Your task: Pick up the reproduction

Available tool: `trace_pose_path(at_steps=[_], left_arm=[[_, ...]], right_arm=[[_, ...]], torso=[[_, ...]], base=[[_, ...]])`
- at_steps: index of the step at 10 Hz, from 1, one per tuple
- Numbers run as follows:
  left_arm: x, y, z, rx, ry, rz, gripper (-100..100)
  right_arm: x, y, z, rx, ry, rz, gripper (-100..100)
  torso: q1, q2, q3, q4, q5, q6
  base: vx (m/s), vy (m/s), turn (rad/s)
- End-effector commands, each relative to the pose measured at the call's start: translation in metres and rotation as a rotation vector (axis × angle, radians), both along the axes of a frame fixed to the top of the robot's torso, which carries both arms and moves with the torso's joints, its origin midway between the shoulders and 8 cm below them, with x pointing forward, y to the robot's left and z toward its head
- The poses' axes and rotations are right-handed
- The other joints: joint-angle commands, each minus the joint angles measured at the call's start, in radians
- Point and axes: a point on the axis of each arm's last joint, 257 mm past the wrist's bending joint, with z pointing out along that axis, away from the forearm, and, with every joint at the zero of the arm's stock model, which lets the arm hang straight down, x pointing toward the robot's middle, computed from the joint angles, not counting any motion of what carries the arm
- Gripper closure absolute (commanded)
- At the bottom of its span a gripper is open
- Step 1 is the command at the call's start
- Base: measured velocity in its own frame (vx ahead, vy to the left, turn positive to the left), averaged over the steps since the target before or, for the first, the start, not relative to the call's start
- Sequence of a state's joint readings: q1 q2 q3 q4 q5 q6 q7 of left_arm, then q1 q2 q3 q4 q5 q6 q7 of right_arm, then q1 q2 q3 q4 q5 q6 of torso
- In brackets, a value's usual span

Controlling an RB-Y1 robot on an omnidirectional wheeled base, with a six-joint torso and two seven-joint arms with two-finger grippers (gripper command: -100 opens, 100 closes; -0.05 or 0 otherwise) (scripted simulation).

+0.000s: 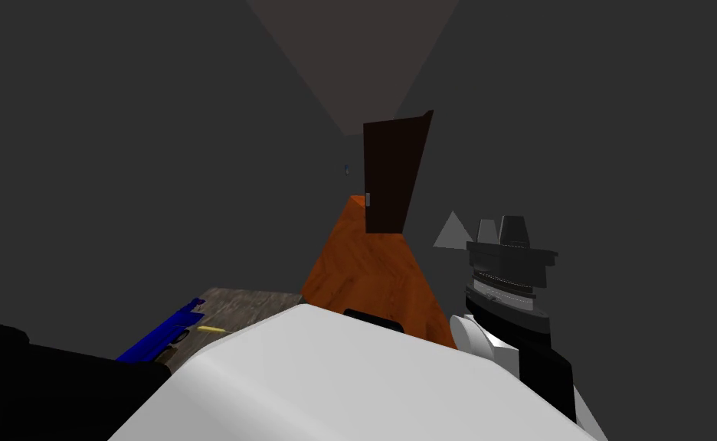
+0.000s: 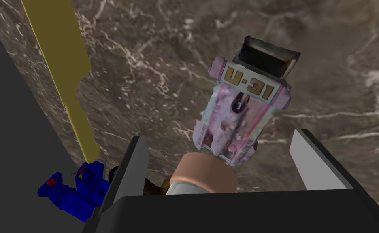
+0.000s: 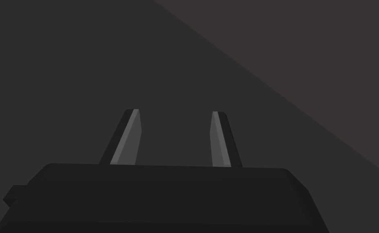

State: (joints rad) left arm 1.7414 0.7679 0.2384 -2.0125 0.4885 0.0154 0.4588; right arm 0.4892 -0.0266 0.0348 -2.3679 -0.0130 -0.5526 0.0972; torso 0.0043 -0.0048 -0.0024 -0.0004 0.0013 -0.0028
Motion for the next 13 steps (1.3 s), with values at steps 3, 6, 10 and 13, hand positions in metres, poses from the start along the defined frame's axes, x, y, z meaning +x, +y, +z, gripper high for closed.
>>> trace_pose_path(at_steps=[3,6,10,13], left_arm=[[-0.001,0.003,-0.015,0.005,-0.006,0.004,-100],[-0.002,0.002,-0.013,0.004,-0.003,0.004,100],[-0.001,0.003,-0.013,0.005,-0.005,0.002,0],[0.000,0.000,0.002,-0.001,0.002,-0.001,100]], right_arm=[[0.000,0.000,0.000,0.000,0.000,0.000,0],[0.000,0.000,0.000,0.000,0.000,0.000,0],[0.000,0.000,0.000,0.000,0.000,0.000,0],[0.000,0.000,0.000,0.000,0.000,0.000,0]], torso=[[0.000,0.000,0.000,0.000,0.000,0.000],[0.001,0.000,0.000,0.001,0.000,0.001],[0.001,0.001,0.000,0.000,0.001,0.000],[0.000,0.001,0.001,0.000,0.001,-0.001]], base=[[0.009,0.007,-0.017],[0.000,0.000,0.000],[0.000,0.000,-0.003],[-0.008,-0.007,0.027]])
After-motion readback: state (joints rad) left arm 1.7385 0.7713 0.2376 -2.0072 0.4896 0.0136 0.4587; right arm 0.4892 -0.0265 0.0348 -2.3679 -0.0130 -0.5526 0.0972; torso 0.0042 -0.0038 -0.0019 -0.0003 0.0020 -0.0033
